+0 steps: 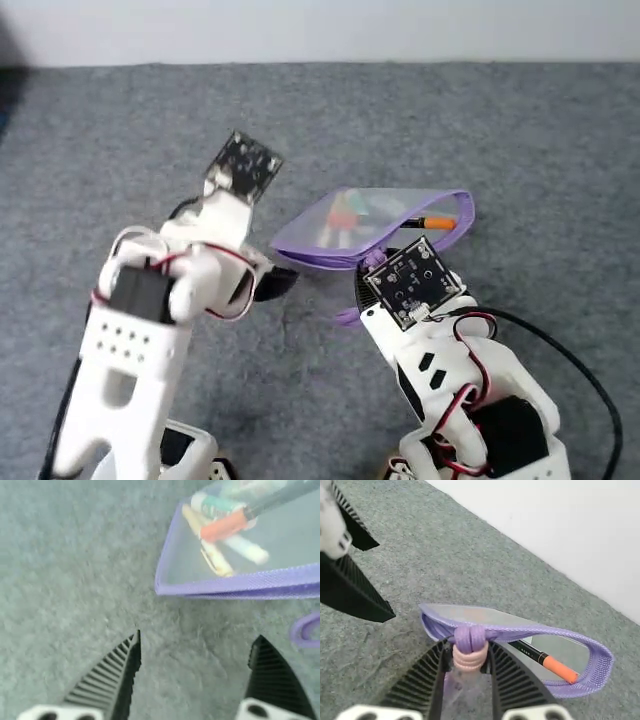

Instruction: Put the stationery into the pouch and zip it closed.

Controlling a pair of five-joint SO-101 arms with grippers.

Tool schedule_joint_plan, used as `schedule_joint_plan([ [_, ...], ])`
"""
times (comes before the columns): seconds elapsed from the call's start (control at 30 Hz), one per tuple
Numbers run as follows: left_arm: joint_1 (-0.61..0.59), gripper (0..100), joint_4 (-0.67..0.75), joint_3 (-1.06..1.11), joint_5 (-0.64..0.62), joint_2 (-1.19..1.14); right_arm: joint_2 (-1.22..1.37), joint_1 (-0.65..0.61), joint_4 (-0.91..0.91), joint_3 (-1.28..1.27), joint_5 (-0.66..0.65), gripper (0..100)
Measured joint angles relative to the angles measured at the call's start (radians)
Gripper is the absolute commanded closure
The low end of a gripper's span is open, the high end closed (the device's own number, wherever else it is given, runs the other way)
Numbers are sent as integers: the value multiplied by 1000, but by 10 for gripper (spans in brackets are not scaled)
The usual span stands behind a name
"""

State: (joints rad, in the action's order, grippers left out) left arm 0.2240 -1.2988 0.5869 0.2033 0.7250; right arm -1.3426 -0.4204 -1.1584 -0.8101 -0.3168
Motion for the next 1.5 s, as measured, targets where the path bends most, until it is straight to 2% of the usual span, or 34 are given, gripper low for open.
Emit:
schedule_joint_plan([
  [0.13,49,678,130,135,0,84,0,0,0,0,0,991],
  [0.3,141,680,215,153,-60,92,0,0,0,0,0,991],
  [0.77,305,725,483,311,-68,98,2,0,0,6,0,991],
  [1.17,330,866,740,402,-68,98,14,2,0,21,-28,991],
  [1.4,350,991,798,404,-68,97,17,6,0,21,-28,991],
  [1.5,382,988,798,404,-68,97,17,3,0,21,-28,991],
])
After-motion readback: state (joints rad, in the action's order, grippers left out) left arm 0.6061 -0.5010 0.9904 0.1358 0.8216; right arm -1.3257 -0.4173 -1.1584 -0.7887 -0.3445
